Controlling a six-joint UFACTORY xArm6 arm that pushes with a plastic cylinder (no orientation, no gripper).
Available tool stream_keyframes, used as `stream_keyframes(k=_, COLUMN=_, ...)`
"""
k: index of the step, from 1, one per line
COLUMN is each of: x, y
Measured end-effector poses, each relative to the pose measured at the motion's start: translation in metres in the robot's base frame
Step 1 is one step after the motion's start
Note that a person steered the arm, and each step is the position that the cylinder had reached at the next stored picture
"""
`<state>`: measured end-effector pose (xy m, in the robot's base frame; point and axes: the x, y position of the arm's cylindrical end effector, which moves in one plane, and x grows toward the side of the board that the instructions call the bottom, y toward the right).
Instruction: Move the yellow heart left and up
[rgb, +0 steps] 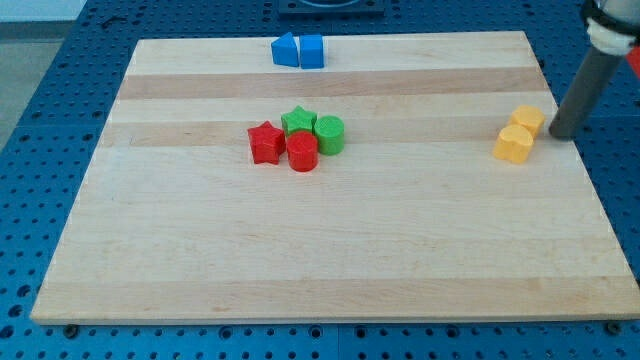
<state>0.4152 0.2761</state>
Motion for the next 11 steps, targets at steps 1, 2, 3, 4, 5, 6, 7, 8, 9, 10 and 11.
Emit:
stream_keyframes(k=1, x=0.008, y=-0.035)
stream_keyframes(k=2, x=0.004, y=-0.081)
stream_keyframes(k=3, x=-0.001, y=-0.107)
stream_keyframes(k=4, x=0.017, y=-0.107)
stream_keyframes(k=5, x=0.037, y=-0.120)
stream_keyframes(k=6, x=0.023, y=-0.149)
stream_keyframes(k=7, x=-0.016, y=-0.164)
stream_keyframes(k=8, x=-0.053, y=-0.184)
stream_keyframes(k=9, x=-0.069, y=-0.201)
stream_keyframes(k=10, x=-0.055, y=-0.193)
stream_keyframes(k=11, x=-0.058, y=-0.162)
